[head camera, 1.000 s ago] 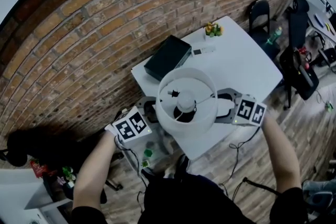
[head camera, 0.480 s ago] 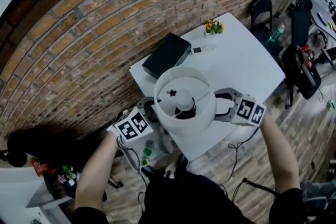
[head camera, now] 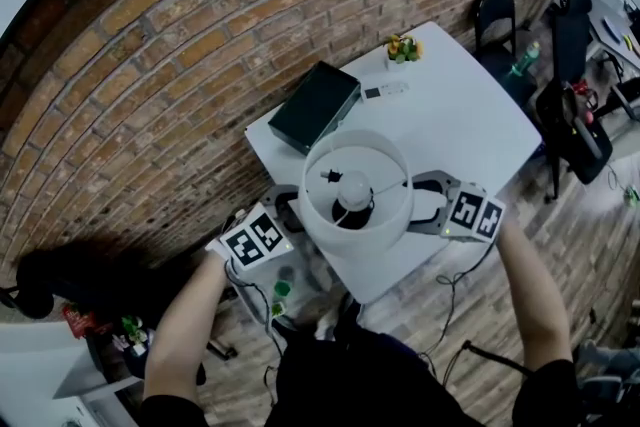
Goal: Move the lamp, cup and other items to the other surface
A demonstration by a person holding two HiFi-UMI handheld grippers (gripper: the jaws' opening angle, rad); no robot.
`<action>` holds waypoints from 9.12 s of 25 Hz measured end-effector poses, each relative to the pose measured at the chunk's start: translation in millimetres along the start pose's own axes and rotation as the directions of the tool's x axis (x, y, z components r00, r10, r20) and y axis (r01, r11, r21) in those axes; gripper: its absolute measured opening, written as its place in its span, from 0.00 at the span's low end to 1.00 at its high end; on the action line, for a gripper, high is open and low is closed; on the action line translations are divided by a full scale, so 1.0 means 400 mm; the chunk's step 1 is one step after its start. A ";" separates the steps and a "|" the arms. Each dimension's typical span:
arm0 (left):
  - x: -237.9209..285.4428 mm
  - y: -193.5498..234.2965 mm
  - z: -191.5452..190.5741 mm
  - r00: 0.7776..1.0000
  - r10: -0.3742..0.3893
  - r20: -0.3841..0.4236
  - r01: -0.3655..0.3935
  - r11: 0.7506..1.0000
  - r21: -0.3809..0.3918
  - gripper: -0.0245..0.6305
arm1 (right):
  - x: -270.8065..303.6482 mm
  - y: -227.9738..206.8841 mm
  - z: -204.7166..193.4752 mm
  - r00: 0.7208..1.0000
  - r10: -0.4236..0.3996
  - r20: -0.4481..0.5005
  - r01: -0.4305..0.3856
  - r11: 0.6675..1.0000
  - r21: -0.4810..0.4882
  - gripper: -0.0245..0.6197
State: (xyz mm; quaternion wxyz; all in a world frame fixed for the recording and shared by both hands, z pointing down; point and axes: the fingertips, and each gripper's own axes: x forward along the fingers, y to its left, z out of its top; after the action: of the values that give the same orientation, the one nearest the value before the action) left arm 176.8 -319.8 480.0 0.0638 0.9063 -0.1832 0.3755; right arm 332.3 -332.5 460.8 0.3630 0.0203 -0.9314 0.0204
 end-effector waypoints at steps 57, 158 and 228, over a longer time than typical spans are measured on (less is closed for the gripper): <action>-0.344 -0.764 -1.034 0.883 0.439 -0.164 -0.409 0.552 -0.727 0.49 | 0.988 0.780 -0.066 0.982 -0.141 -0.124 0.174 0.932 0.318 0.45; -0.654 -0.714 -0.672 0.808 0.583 0.088 -0.367 0.613 -0.700 0.48 | 0.384 0.691 0.229 0.906 -0.421 -0.026 0.407 0.857 0.316 0.52; -0.523 -0.728 -0.608 0.751 0.659 -0.047 -0.452 0.461 -0.763 0.47 | 0.030 0.353 0.001 0.734 -0.678 0.047 0.594 0.674 0.440 0.50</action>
State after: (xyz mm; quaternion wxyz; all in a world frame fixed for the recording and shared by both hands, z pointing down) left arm -8.7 70.4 511.6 0.2711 0.7282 -0.6117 0.1484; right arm 315.9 -191.7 465.3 0.2366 0.4197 -0.8728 0.0778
